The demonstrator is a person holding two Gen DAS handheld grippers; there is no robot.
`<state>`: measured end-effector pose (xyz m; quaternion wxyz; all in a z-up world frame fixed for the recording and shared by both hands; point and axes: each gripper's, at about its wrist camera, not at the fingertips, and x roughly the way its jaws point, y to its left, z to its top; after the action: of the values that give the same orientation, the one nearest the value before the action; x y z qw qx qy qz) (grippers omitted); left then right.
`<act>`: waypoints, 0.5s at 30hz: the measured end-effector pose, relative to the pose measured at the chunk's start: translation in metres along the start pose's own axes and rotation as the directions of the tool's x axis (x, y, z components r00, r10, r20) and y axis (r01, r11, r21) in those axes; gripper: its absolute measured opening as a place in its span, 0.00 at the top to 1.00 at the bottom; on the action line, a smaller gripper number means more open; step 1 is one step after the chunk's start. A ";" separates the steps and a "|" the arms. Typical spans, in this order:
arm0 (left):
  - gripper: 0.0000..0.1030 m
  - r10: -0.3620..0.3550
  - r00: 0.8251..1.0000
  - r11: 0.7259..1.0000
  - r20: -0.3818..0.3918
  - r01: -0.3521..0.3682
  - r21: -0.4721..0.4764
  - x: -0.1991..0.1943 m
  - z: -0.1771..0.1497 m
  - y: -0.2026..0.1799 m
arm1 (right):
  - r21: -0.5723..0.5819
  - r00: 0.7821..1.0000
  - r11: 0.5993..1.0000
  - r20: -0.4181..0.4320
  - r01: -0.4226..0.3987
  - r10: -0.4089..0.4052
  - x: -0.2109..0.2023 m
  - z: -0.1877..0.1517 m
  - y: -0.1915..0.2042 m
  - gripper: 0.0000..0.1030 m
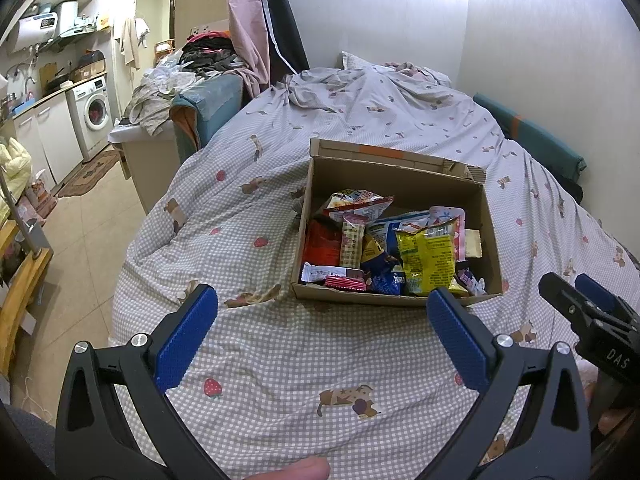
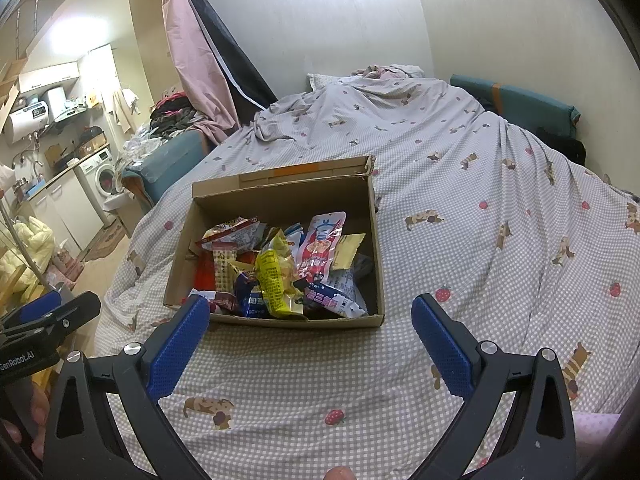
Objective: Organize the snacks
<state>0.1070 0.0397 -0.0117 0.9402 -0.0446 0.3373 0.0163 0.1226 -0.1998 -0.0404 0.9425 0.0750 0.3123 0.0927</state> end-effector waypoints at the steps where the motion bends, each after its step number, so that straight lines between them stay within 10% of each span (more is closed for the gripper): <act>1: 0.00 0.000 1.000 1.000 0.000 0.000 0.000 0.000 0.000 0.000 | 0.000 1.000 1.000 0.000 0.000 0.000 0.000 0.000 0.000 0.00; 15: 0.00 -0.003 1.000 1.000 0.003 0.003 0.001 0.000 0.000 0.000 | 0.013 1.000 1.000 0.006 -0.016 0.016 -0.002 0.000 -0.001 0.00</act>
<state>0.1069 0.0398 -0.0112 0.9407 -0.0446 0.3359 0.0148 0.1213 -0.2014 -0.0392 0.9420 0.0841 0.3097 0.0980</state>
